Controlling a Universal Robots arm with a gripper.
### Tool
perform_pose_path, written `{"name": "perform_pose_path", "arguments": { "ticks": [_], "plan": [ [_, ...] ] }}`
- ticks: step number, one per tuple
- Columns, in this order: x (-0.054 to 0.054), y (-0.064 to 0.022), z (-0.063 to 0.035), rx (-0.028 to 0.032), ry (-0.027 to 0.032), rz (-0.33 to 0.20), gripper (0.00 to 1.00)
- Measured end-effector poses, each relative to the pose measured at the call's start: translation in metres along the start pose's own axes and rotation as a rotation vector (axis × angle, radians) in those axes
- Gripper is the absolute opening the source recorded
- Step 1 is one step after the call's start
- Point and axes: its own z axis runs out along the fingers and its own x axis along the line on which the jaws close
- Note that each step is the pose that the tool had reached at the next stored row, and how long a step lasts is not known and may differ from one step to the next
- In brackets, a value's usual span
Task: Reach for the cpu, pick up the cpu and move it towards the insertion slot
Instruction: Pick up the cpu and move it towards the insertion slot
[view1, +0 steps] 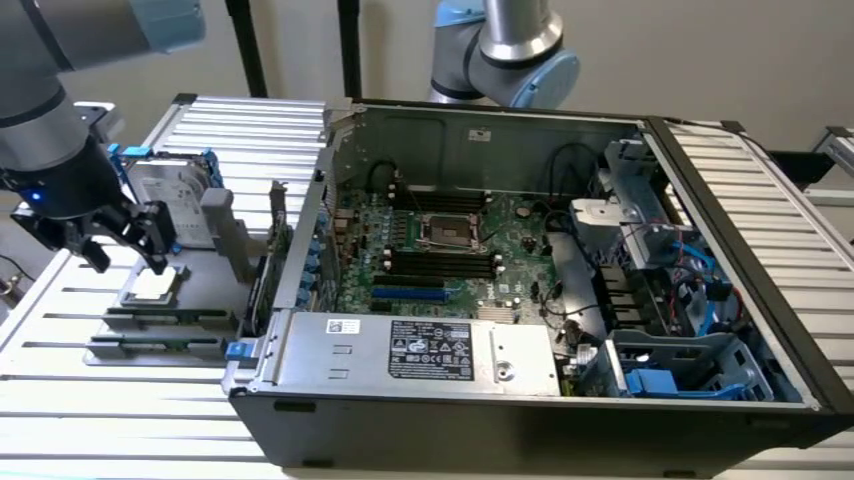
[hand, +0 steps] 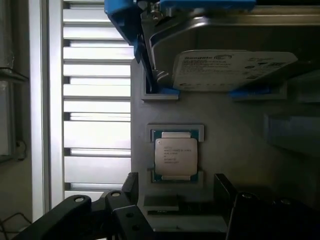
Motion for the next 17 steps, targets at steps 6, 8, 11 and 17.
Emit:
{"name": "perform_pose_path", "arguments": {
  "ticks": [6, 8, 11, 17],
  "plan": [
    [0.000, -0.0004, 0.0091, 0.0000, 0.0000, 0.000, 0.71],
    [-0.001, -0.0005, 0.0121, 0.0000, 0.0000, -0.001, 0.71],
    [-0.001, -0.0007, 0.0164, 0.0000, 0.0000, 0.000, 0.71],
    [-0.002, -0.0003, 0.0226, 0.0002, 0.0002, -0.003, 0.71]
  ]
}}
